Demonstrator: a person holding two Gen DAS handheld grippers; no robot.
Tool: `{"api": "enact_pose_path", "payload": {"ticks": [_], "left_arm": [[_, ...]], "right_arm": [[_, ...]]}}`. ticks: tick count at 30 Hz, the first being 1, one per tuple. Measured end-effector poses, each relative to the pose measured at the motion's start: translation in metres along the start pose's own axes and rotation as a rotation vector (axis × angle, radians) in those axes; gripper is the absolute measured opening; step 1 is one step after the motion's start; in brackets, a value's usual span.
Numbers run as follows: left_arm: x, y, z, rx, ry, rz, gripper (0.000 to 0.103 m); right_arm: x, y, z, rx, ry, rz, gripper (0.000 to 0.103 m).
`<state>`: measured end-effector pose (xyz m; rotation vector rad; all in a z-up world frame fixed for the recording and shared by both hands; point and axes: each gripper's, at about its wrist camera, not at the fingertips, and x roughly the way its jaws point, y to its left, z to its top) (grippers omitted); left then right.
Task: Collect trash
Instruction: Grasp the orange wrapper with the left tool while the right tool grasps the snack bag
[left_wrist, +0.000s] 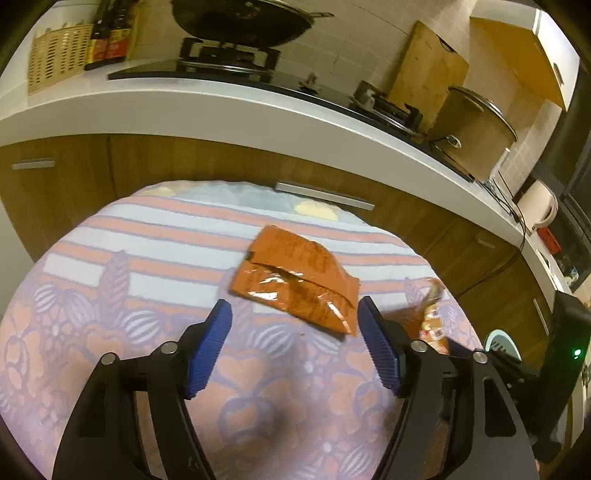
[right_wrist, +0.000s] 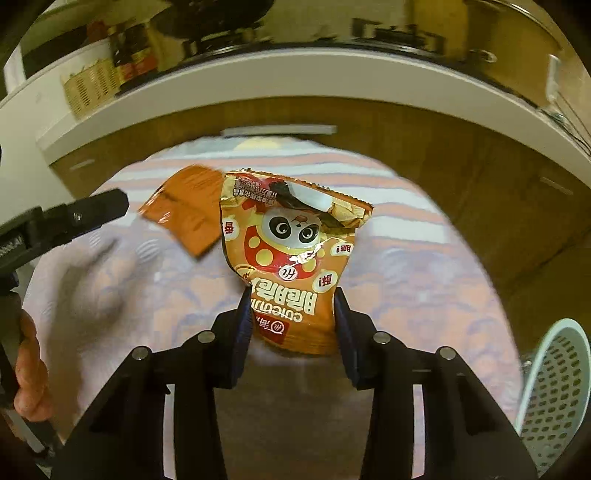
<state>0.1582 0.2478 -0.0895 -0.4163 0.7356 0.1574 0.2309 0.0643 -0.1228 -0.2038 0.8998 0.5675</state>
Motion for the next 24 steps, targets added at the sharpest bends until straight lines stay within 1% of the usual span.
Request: {"api": "enact_pose_path", "payload": {"ticks": [3,5,8,10,11,12,13,15,16,18,19,21,24], "left_arm": [[0.016,-0.011,0.004,0.013,0.022,0.019,0.078],[0.026,-0.017,0.006,0.015,0.04,0.021,0.078],[0.046,-0.025,0.008,0.025,0.069,0.046,0.078],[0.057,-0.03,0.007,0.04,0.086,0.083,0.077],[0.061,-0.032,0.006,0.052,0.089,0.101,0.075],[0.063,-0.034,0.005,0.066,0.088,0.117,0.072],[0.066,-0.038,0.003,0.096,0.085,0.149,0.07],[0.07,-0.044,0.001,0.141,0.084,0.189,0.06],[0.07,-0.046,0.001,0.156,0.081,0.198,0.058],[0.07,-0.048,0.001,0.174,0.078,0.188,0.042],[0.069,-0.049,0.001,0.179,0.076,0.188,0.04],[0.066,-0.05,0.0,0.192,0.067,0.182,0.028],[0.058,-0.048,-0.001,0.188,0.044,0.154,0.021]], "right_arm": [[-0.004,-0.018,0.002,0.025,-0.014,-0.014,0.037],[0.0,-0.025,0.002,0.037,-0.008,-0.008,0.038],[0.007,-0.027,-0.002,0.036,0.0,0.005,0.038],[0.01,-0.024,-0.005,0.02,-0.002,-0.004,0.038],[0.01,-0.023,-0.006,0.009,-0.009,-0.01,0.038],[0.009,-0.023,-0.006,0.006,-0.011,-0.004,0.038],[0.011,-0.022,-0.006,0.006,-0.01,-0.001,0.038],[0.013,-0.023,-0.005,0.009,-0.01,0.005,0.038],[0.013,-0.023,-0.005,0.011,-0.011,0.009,0.038],[0.013,-0.024,-0.005,0.013,-0.014,0.013,0.038],[0.013,-0.024,-0.005,0.012,-0.016,0.014,0.038],[0.011,-0.023,-0.007,0.009,-0.021,0.015,0.038],[0.008,-0.022,-0.008,0.01,-0.039,0.017,0.038]]}}
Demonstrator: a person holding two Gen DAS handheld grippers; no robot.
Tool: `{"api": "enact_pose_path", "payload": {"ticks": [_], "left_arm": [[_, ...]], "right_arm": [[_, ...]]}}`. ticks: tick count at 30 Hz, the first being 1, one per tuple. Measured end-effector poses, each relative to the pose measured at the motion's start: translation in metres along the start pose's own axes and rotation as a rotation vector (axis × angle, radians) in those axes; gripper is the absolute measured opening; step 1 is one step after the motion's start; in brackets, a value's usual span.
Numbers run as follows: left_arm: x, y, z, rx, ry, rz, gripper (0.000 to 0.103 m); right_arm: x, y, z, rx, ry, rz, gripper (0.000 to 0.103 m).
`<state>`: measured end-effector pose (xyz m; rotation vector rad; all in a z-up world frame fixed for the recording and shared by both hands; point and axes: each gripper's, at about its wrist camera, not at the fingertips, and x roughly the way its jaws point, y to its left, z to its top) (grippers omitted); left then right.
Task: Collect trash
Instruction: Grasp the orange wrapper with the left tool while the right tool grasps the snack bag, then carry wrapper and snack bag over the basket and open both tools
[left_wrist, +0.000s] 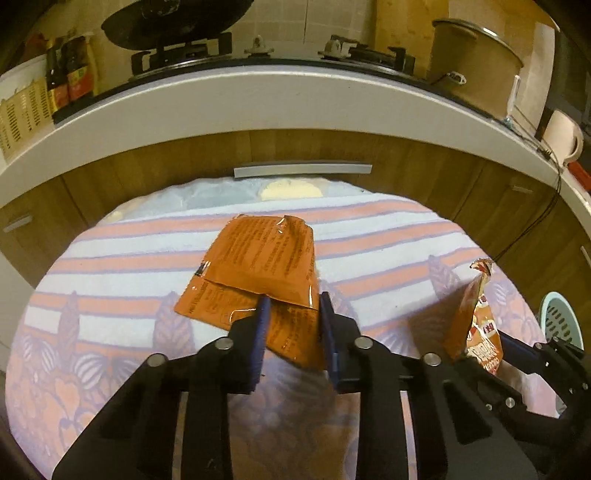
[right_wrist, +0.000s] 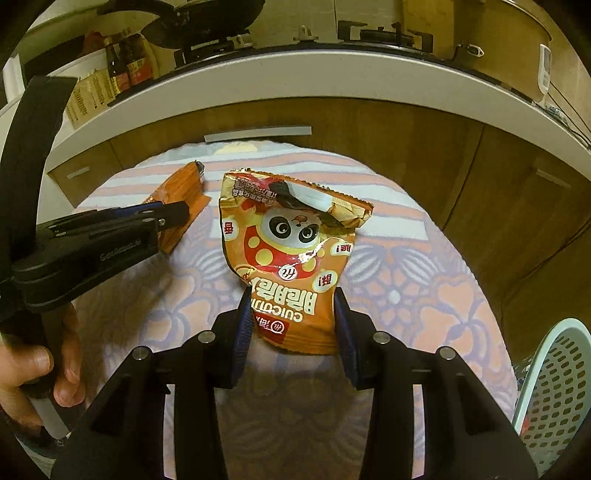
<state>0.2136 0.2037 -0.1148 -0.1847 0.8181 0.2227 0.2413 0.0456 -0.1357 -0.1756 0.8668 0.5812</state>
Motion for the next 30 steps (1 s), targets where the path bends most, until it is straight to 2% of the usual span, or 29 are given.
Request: {"api": "enact_pose_path", "payload": {"ticks": [6,13,20,30], "left_arm": [[-0.026,-0.002,0.0,-0.014,-0.054,-0.089,0.012],[-0.051,-0.024,-0.001,-0.021,-0.081,-0.195,0.006],[-0.084,-0.079,-0.003,0.045,-0.129,-0.288,0.006],[-0.108,-0.19,-0.018,0.189,-0.145,-0.426,0.006]], "right_arm": [[-0.011,-0.007,0.0,0.024,-0.035,0.015,0.038],[-0.044,-0.028,0.002,0.059,-0.089,-0.019,0.038],[-0.094,-0.07,-0.007,0.131,-0.152,-0.075,0.038],[-0.152,-0.14,-0.039,0.217,-0.19,-0.181,0.038]]}}
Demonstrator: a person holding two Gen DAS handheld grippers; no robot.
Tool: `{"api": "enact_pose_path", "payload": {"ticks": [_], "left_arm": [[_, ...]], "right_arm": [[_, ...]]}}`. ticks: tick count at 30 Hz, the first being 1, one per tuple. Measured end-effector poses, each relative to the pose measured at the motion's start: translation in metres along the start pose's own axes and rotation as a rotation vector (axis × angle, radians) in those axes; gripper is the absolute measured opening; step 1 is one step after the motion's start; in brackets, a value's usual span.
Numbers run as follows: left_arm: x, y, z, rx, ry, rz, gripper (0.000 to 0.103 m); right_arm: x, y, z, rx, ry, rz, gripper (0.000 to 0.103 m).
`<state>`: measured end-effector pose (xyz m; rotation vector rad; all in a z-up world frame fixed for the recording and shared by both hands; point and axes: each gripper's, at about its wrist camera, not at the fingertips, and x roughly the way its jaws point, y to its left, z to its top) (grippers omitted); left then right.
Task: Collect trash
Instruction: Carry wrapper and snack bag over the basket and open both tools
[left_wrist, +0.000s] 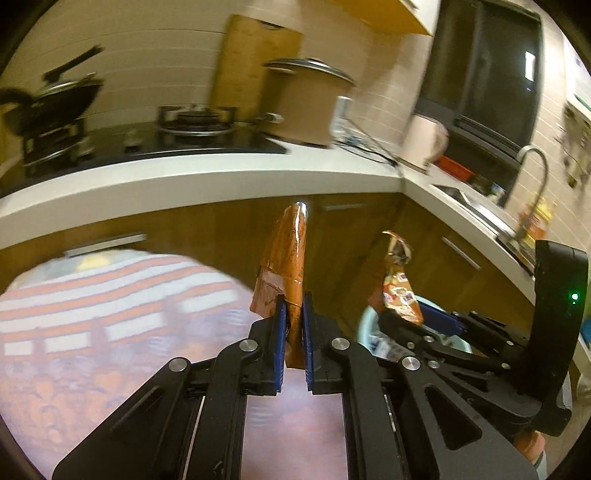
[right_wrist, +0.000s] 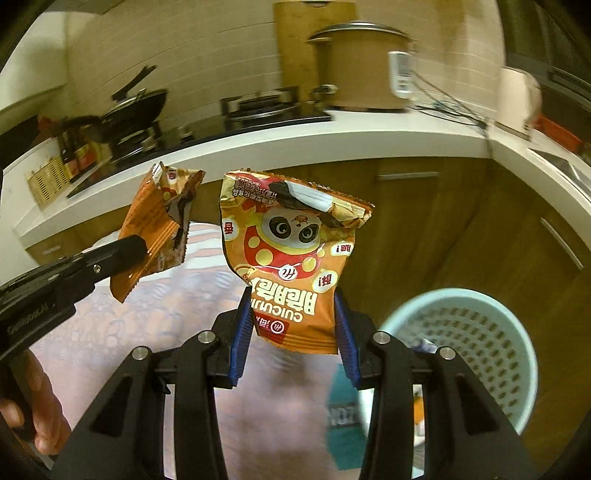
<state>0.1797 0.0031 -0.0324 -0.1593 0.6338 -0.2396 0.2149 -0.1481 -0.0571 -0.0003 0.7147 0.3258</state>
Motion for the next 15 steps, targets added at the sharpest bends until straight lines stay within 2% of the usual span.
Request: {"api": "enact_pose_path", "payload": {"ticks": [10,15], "left_arm": [[0.048,-0.089,-0.018,0.093,0.08,-0.119,0.006],[0.07,-0.127,-0.032,0.132,0.119,-0.154,0.006]], "right_arm": [[-0.028,-0.098,-0.029,0.122,0.019,-0.109,0.038],[-0.032,-0.129,-0.043,0.164,0.044,-0.148,0.039]]}}
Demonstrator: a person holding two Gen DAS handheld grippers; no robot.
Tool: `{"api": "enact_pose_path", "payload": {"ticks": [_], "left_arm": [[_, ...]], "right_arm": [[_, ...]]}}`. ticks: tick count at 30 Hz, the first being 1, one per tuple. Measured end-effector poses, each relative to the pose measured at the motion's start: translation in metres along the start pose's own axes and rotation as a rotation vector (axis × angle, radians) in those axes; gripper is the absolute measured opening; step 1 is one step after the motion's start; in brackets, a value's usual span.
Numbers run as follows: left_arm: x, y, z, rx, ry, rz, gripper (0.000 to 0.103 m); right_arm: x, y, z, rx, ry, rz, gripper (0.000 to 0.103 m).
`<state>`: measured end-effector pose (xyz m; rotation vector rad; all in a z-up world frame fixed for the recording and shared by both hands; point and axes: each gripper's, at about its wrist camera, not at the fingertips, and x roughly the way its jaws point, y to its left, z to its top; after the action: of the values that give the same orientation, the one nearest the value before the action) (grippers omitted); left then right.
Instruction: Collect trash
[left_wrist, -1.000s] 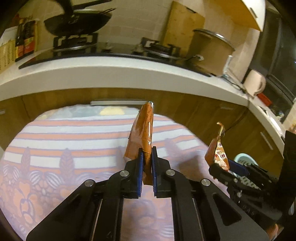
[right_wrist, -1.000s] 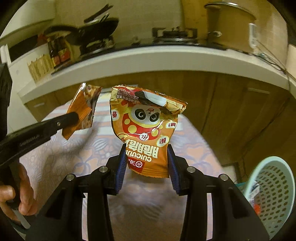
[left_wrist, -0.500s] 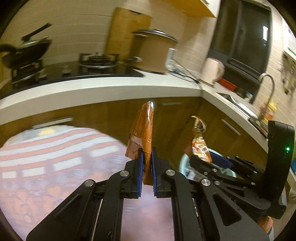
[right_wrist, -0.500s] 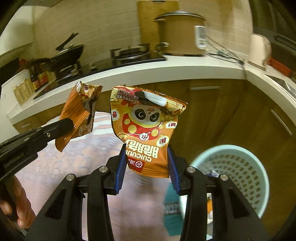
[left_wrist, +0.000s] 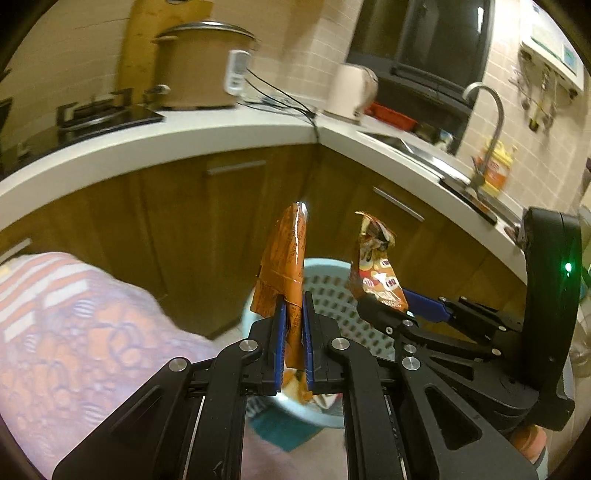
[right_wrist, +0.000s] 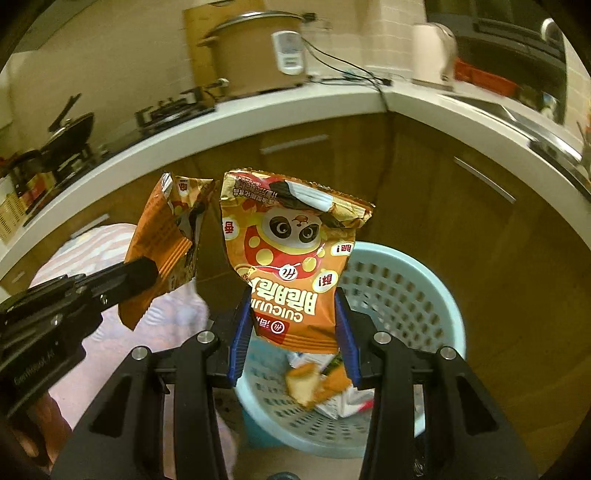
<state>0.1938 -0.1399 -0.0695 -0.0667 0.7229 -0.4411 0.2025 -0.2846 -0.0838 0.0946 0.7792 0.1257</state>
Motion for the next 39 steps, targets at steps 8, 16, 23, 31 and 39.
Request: {"api": "enact_pose_path", "payload": {"ticks": [8,16,23,31,39], "left_arm": [[0.034,-0.018,-0.012,0.001,0.056,-0.038,0.006],[0.056,-0.018,-0.021,-0.019,0.087,-0.065,0.037],[0.052,-0.015,-0.023,-0.016,0.082,-0.063,0.042],[0.015,-0.007,-0.022,-0.033,0.005,-0.052,0.051],[-0.054,0.008,-0.028,-0.047,-0.162,0.067,0.08]], "right_arm": [[0.022,-0.035,-0.017,0.046,0.084,-0.055,0.045],[0.041,-0.062,-0.034,0.105,0.161,-0.099,0.062],[0.042,-0.073,-0.037,0.151,0.177,-0.09,0.066],[0.012,-0.059,-0.028,0.136,0.094,-0.085,0.066],[-0.035,-0.023,-0.023,0.058,-0.073,-0.097,0.071]]}}
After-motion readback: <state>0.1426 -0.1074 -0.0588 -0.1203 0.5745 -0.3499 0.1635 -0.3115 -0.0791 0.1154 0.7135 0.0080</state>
